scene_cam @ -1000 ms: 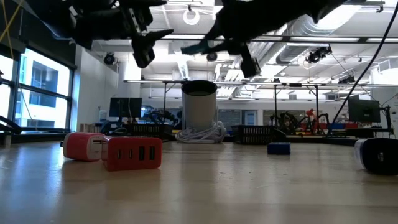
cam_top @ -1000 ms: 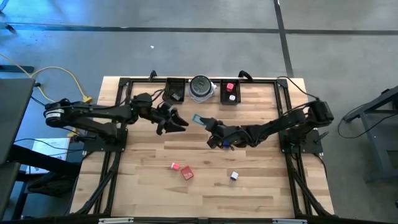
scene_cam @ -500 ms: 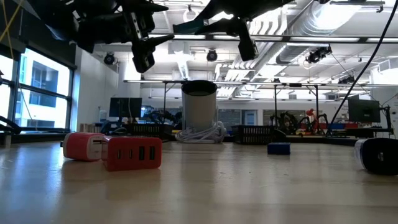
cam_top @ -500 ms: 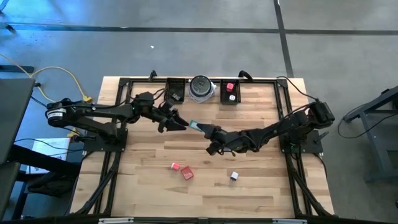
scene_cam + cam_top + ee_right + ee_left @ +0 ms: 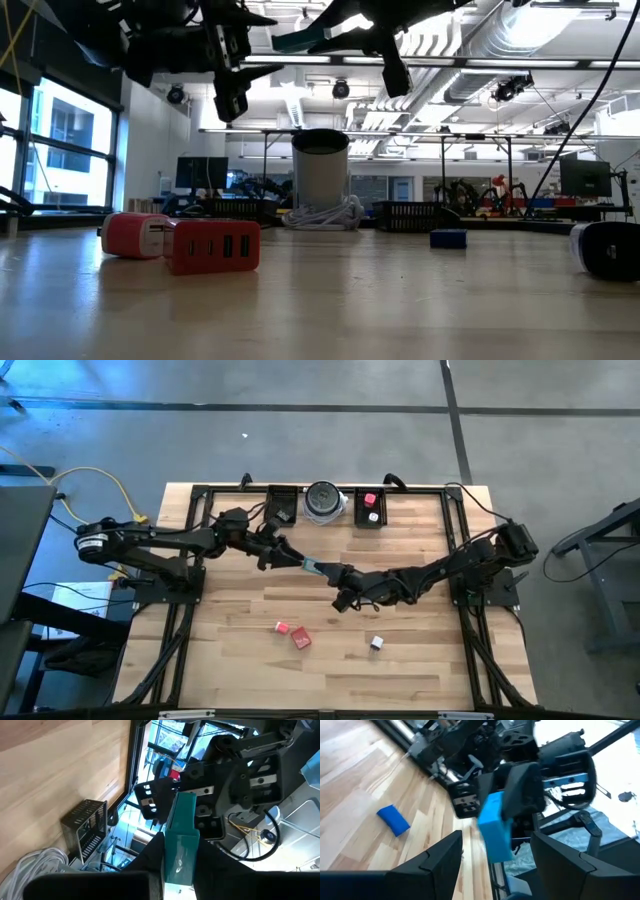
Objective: Pick & Place Office items
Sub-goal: Put the light blue timer into the left black basket
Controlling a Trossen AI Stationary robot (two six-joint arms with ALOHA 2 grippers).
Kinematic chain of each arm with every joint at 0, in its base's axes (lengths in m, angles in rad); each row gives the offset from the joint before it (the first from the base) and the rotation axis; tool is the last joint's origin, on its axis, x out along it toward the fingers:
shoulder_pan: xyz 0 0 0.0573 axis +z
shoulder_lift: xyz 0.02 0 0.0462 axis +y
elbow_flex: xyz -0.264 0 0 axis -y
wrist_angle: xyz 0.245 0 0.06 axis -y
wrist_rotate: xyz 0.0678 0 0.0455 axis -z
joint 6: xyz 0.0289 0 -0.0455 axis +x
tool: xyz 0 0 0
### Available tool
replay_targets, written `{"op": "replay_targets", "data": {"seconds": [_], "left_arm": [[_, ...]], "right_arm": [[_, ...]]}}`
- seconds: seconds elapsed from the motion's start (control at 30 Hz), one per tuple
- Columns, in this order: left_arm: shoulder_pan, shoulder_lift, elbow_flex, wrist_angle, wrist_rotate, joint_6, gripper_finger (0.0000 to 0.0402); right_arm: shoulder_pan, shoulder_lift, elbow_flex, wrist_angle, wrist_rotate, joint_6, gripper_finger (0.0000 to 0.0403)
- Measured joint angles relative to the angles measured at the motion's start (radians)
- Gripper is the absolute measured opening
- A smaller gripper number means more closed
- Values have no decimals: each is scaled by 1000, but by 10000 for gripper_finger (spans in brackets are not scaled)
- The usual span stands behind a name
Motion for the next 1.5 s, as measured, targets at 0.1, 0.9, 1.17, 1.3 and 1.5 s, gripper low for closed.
{"op": "replay_targets", "data": {"seconds": [0.1,0.9,1.17,1.3,1.5], "left_arm": [[0,33,0,26,1,-19,230],[-17,112,0,196,68,-93,194],[-17,112,0,184,64,-103,90],[-16,112,0,174,58,-127,63],[-16,112,0,177,58,-101,64]], "right_arm": [[-2,0,4,-1,-6,0,46],[-16,0,16,-28,-31,24,46],[-16,0,19,-23,-31,27,46],[-16,0,19,-33,-30,11,45],[-16,0,19,-37,-32,12,46]]}}
